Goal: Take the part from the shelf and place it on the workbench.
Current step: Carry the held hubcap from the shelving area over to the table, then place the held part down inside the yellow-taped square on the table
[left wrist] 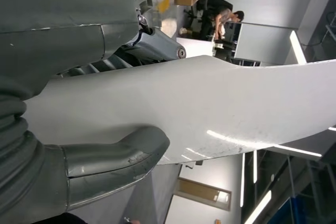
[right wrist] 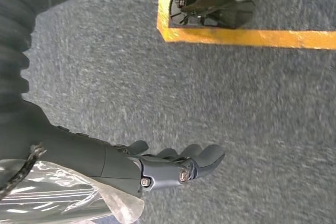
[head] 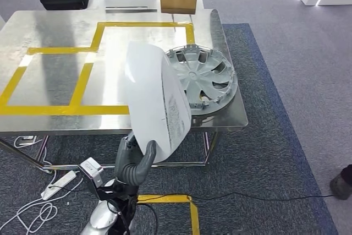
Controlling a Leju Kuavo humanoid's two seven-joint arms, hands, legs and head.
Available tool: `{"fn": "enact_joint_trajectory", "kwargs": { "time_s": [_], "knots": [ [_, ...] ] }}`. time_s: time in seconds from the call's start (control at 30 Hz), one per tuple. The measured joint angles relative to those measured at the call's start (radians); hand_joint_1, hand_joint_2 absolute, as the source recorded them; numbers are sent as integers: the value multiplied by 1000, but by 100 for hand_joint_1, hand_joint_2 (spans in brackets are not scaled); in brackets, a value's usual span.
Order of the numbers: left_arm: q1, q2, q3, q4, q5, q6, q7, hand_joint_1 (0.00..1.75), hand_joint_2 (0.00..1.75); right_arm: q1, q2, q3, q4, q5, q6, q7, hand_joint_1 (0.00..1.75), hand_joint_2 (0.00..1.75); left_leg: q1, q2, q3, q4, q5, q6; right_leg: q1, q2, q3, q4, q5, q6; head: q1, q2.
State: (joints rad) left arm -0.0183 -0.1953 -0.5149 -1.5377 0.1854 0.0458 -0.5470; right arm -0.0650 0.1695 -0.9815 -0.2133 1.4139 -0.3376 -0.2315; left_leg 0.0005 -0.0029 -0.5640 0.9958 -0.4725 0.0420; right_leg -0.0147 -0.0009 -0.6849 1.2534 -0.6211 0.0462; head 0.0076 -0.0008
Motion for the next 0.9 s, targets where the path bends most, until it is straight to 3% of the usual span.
{"fn": "enact_joint_trajectory", "kwargs": {
  "time_s": [0.03,0.07,0.13,0.17,0.23,0.33,0.4,0.47,0.5,0.53,0.57,0.6,0.67,0.73,0.77,0.83,0.9],
  "knots": [
    [0,0,0,0,0,0,0,175,175,1,0,0,0,1,-3,12,0,175,0,-3,0,0,0,0,0,0,-10,19,3,2,0,0],
    [0,0,0,0,0,0,0,175,175,2,0,0,0,5,-9,28,0,175,0,-9,1,1,0,0,-1,1,-1,-1,25,3,0,0],
    [0,0,0,0,0,0,0,175,175,2,-1,-1,0,14,-19,55,0,175,1,-24,2,2,-1,-3,-6,18,63,-131,91,2,0,0],
    [0,0,0,0,0,0,0,175,175,2,-1,-1,0,17,-21,64,0,175,0,-32,1,5,-2,-7,-9,33,99,-195,112,0,0,0],
    [-1,0,0,0,0,-1,0,175,175,3,-1,-1,0,19,-22,73,0,175,-1,-47,-5,9,0,-19,-10,53,135,-257,119,-6,-1,0],
    [-1,0,0,-1,0,-1,0,175,175,2,-2,-1,0,19,-19,78,0,175,1,-57,-12,16,-3,-35,-9,35,141,-260,120,-22,-1,0],
    [-2,1,1,-1,0,-2,0,175,175,1,-1,-1,0,20,-17,79,0,175,1,-35,-39,77,-43,-45,-11,16,144,-263,120,-33,-8,0],
    [-2,1,1,-1,1,-3,0,175,175,2,-2,-2,0,21,-15,80,0,175,3,-12,-99,209,-107,-52,-9,-5,145,-263,117,-41,-14,0],
    [-1,2,1,-1,2,-3,0,175,175,3,-2,-2,0,21,-15,81,0,175,4,-8,-128,269,-128,-54,-8,-16,146,-263,116,-43,-14,0],
    [0,2,1,-1,3,-3,0,175,175,4,-2,-2,0,21,-15,82,0,175,4,-6,-142,298,-130,-55,-6,-26,147,-263,115,-44,-15,0],
    [0,2,1,-1,3,-3,0,175,175,3,-2,-2,0,22,-15,83,0,175,4,-3,-138,288,-113,-53,-5,-37,148,-263,114,-44,-14,0],
    [1,3,1,-1,3,-3,0,175,175,2,-2,-2,0,22,-15,83,0,175,4,2,-114,240,-80,-50,-3,-46,152,-263,111,-44,-14,0],
    [0,2,1,-1,3,-4,0,175,175,1,-2,-2,0,23,-15,83,0,175,-5,44,-47,103,-18,-36,1,-64,160,-262,105,-40,-14,0],
    [-1,1,0,-1,3,-4,1,175,175,2,-2,-2,0,23,-15,83,0,175,-16,80,-13,27,-2,-24,6,-82,162,-260,100,-33,-14,0],
    [-1,1,0,-1,4,-4,1,175,175,1,-2,-2,0,23,-15,83,0,175,-20,79,-14,22,-6,-21,8,-93,163,-260,98,-29,-13,0],
    [-1,0,1,-1,4,-4,1,175,175,-1,-2,-2,0,23,-15,83,0,175,-17,54,-15,15,-2,-13,6,-106,164,-259,90,-19,-11,0],
    [-1,-1,0,-2,4,-5,1,175,175,-3,-2,-2,0,23,-15,83,0,175,-10,32,-11,9,4,-3,3,-67,143,-212,54,-10,-7,0]
  ]
}}
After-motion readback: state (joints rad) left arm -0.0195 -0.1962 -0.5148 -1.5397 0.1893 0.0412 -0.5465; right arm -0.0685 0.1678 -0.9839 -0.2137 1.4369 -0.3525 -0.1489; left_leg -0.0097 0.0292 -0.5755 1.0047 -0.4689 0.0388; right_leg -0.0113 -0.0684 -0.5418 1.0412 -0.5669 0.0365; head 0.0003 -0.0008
